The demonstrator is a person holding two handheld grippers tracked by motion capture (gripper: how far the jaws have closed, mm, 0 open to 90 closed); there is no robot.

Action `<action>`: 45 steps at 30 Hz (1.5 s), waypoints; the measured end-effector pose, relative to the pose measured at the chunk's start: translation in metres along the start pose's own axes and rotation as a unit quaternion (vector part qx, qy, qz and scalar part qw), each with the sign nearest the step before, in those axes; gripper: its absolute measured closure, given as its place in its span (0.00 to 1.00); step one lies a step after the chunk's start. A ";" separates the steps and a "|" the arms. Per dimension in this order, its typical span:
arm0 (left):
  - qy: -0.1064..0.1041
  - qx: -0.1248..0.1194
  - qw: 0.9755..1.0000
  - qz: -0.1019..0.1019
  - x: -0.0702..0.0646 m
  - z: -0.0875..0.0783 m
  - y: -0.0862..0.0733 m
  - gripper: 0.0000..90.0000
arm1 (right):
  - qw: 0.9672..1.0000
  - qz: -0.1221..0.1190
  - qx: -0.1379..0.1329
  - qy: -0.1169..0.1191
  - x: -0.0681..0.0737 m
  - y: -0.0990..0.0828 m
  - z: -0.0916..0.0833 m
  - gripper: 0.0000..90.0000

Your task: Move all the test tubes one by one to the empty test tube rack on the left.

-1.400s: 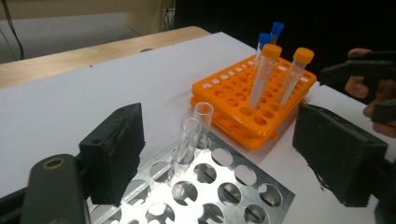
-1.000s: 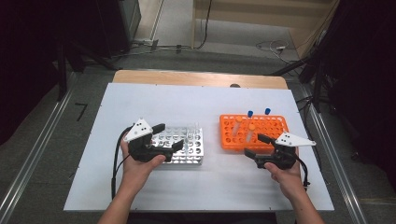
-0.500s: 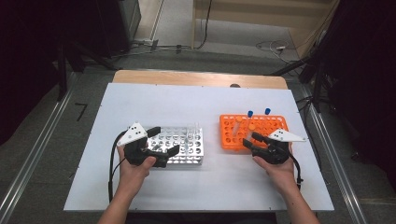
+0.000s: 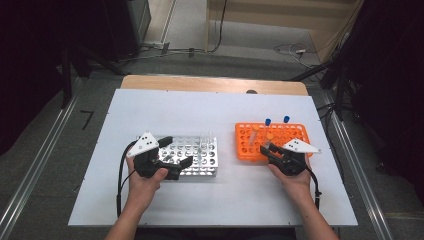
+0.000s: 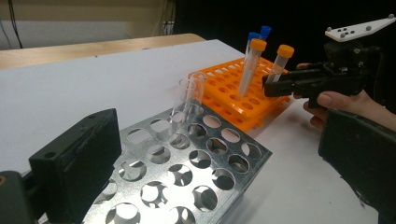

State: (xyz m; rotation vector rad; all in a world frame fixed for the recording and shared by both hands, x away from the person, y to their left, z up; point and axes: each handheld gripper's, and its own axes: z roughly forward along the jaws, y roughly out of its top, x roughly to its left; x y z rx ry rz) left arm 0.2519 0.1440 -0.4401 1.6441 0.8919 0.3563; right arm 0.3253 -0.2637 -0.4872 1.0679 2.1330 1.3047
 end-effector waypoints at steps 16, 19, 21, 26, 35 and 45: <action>-0.005 0.001 1.000 0.006 -0.005 0.001 0.001 0.00 | 0.999 -0.005 -0.047 0.007 0.007 0.017 -0.025 0.81; -0.009 0.001 1.000 0.009 -0.007 0.002 0.002 0.00 | 0.998 -0.011 -0.048 0.028 0.016 0.021 -0.030 0.81; -0.010 0.002 1.000 0.011 -0.009 0.002 0.003 0.00 | 0.998 -0.011 -0.044 0.043 0.023 0.023 -0.032 0.81; -0.016 0.001 1.000 0.015 -0.013 0.004 0.004 0.00 | 0.996 -0.023 -0.030 0.081 0.040 0.022 -0.032 0.81; -0.036 0.006 0.999 0.023 -0.023 0.009 0.006 0.01 | 0.990 -0.038 -0.017 0.137 0.064 0.021 -0.028 0.81; -0.056 0.016 0.998 0.031 -0.037 0.019 0.006 0.08 | 0.981 -0.050 -0.002 0.187 0.086 0.022 -0.023 0.81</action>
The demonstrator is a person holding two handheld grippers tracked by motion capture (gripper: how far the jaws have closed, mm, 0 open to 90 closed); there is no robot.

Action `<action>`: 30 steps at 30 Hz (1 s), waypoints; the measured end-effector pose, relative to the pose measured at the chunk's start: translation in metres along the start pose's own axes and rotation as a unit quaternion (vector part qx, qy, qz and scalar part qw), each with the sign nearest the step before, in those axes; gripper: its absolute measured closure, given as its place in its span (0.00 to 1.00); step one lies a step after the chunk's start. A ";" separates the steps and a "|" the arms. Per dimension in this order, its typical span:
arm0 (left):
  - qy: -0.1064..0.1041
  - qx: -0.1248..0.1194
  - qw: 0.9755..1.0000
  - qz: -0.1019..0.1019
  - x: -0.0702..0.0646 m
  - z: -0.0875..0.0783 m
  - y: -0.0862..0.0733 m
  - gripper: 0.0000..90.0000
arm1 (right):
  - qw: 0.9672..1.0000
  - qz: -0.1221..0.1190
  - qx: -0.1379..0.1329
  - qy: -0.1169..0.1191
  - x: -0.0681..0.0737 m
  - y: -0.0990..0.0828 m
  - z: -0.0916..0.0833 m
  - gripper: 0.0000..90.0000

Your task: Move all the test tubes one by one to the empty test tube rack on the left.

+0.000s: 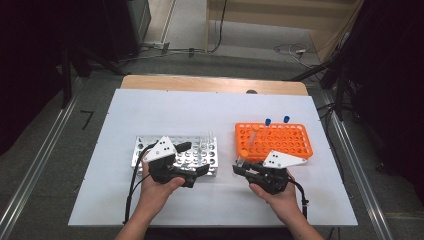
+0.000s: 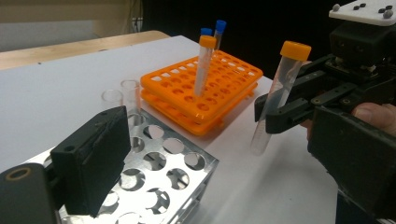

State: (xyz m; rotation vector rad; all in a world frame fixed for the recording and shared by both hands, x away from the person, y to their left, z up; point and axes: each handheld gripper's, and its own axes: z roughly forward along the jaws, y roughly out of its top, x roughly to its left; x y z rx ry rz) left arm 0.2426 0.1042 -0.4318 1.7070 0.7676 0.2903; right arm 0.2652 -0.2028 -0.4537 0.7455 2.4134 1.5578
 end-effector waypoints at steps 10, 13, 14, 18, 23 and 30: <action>-0.023 0.015 1.000 0.014 -0.016 0.012 0.001 0.31 | 1.000 -0.016 0.015 0.022 0.015 0.000 0.012 0.81; -0.036 0.014 0.999 0.018 -0.019 0.015 0.002 0.42 | 0.999 -0.019 0.018 0.027 0.019 0.000 0.014 0.81; -0.040 0.014 0.999 0.020 -0.020 0.016 0.001 0.44 | 0.999 -0.019 0.019 0.029 0.020 0.000 0.015 0.81; -0.056 0.016 0.998 0.023 -0.024 0.019 0.001 0.52 | 0.999 -0.021 0.021 0.035 0.024 0.001 0.018 0.81; -0.068 0.020 0.997 0.029 -0.029 0.024 0.001 0.57 | 0.998 -0.027 0.024 0.041 0.028 0.001 0.020 0.81; -0.082 0.030 0.995 0.041 -0.034 0.029 -0.001 0.68 | 0.998 -0.034 0.028 0.050 0.034 0.001 0.023 0.81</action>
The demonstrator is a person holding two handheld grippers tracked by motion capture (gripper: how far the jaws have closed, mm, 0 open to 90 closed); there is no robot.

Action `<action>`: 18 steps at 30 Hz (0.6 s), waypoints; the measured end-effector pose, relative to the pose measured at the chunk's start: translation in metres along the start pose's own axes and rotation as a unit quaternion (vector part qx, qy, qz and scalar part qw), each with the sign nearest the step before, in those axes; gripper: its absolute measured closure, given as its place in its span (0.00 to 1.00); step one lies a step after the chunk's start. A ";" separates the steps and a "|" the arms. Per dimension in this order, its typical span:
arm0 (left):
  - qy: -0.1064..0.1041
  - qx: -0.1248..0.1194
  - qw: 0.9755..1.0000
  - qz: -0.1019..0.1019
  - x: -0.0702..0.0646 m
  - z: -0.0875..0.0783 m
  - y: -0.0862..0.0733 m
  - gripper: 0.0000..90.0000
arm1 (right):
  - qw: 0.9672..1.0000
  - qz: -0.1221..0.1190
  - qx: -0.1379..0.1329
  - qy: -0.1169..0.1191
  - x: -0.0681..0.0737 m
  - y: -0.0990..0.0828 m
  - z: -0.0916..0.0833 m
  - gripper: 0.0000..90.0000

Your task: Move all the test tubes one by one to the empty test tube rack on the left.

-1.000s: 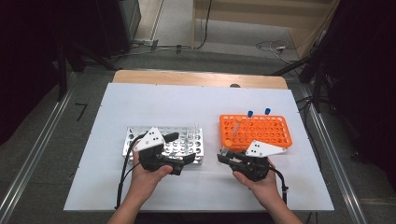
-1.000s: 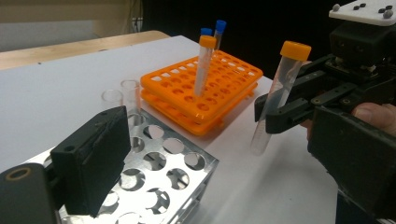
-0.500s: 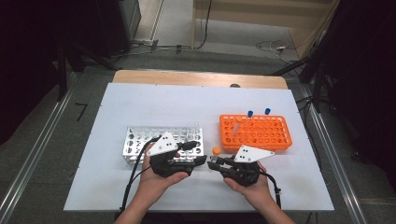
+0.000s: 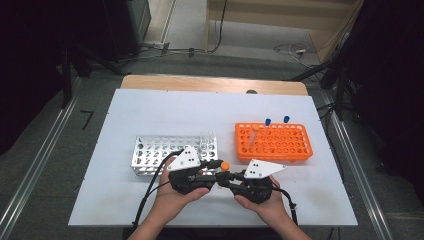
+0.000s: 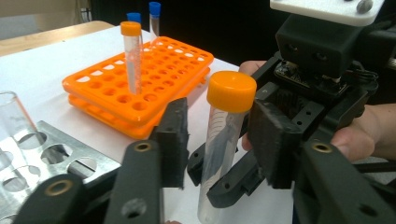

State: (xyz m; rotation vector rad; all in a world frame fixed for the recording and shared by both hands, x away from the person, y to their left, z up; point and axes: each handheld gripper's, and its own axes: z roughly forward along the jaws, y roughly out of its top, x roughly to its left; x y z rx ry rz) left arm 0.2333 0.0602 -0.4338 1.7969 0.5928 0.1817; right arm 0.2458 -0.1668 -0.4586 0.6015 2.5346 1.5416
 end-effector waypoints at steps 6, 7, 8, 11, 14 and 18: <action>-0.004 0.006 1.000 0.005 -0.002 0.003 0.000 0.78 | 1.000 -0.003 0.001 0.004 0.002 0.000 0.001 0.81; -0.002 0.005 1.000 0.008 -0.002 0.003 0.000 0.79 | 1.000 -0.003 0.001 0.004 0.001 0.000 0.002 0.81; 0.000 0.006 1.000 0.009 -0.002 0.003 0.000 0.80 | 1.000 -0.002 0.001 0.004 0.001 0.000 0.001 0.81; 0.005 0.005 1.000 0.012 -0.002 0.002 0.000 0.83 | 1.000 -0.001 -0.001 0.006 0.001 0.000 0.001 0.81; 0.006 0.007 1.000 0.017 -0.002 0.003 0.000 0.83 | 1.000 -0.001 -0.001 0.007 0.000 0.000 0.001 0.81; 0.005 0.007 1.000 0.018 -0.001 0.003 0.001 0.83 | 1.000 0.001 -0.002 0.016 -0.003 -0.001 0.000 0.80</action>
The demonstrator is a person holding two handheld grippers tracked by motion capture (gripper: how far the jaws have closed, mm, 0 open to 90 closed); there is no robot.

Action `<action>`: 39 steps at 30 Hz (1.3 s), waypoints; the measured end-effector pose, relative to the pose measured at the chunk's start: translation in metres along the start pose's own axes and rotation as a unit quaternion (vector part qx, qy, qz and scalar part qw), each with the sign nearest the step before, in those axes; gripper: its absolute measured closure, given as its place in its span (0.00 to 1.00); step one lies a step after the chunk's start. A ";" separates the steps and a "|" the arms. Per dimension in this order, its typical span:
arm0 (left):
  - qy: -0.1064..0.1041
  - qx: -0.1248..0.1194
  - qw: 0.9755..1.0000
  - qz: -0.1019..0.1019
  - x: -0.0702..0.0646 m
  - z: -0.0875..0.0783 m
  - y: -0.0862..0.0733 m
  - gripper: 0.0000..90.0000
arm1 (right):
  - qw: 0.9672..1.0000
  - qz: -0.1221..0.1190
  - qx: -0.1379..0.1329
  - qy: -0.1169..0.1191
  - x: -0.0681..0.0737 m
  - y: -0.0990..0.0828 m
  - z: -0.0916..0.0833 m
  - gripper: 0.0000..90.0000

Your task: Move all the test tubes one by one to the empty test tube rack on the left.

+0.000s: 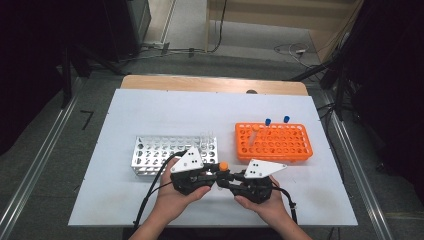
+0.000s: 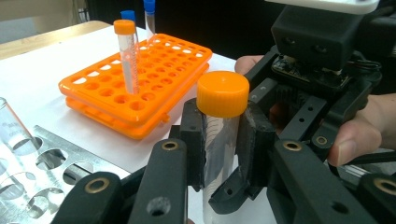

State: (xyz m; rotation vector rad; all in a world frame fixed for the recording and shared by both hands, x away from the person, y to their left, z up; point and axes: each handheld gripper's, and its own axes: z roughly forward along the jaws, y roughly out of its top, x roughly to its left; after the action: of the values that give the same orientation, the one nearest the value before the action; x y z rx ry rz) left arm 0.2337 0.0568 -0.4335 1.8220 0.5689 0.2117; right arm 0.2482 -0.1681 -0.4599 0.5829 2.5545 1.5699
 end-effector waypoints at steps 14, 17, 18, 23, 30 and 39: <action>0.045 -0.030 0.998 -0.014 0.021 -0.019 0.008 0.83 | 0.999 0.010 -0.019 -0.029 -0.016 -0.003 -0.017 0.32; 0.056 -0.035 0.998 -0.016 0.028 -0.025 0.010 0.83 | 0.999 0.009 -0.017 -0.042 -0.019 -0.005 -0.022 0.23; 0.061 -0.036 0.997 -0.017 0.030 -0.026 0.011 0.83 | 0.999 0.009 -0.016 -0.045 -0.021 -0.005 -0.024 0.20; 0.082 -0.043 0.995 -0.022 0.042 -0.034 0.013 0.83 | 0.999 0.014 -0.008 -0.044 -0.031 -0.010 -0.034 0.08; 0.112 -0.047 0.992 -0.027 0.060 -0.043 0.018 0.83 | 0.999 0.022 -0.008 -0.047 -0.040 -0.015 -0.045 0.00; 0.139 -0.058 0.988 -0.039 0.080 -0.041 0.024 0.83 | 0.998 0.034 -0.014 -0.058 -0.047 -0.018 -0.052 0.00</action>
State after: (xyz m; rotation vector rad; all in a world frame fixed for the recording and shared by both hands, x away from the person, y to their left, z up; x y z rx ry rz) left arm 0.2919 0.1248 -0.4088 1.6640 0.8048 0.4423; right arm 0.2731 -0.2361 -0.4573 0.7440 2.4476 1.5420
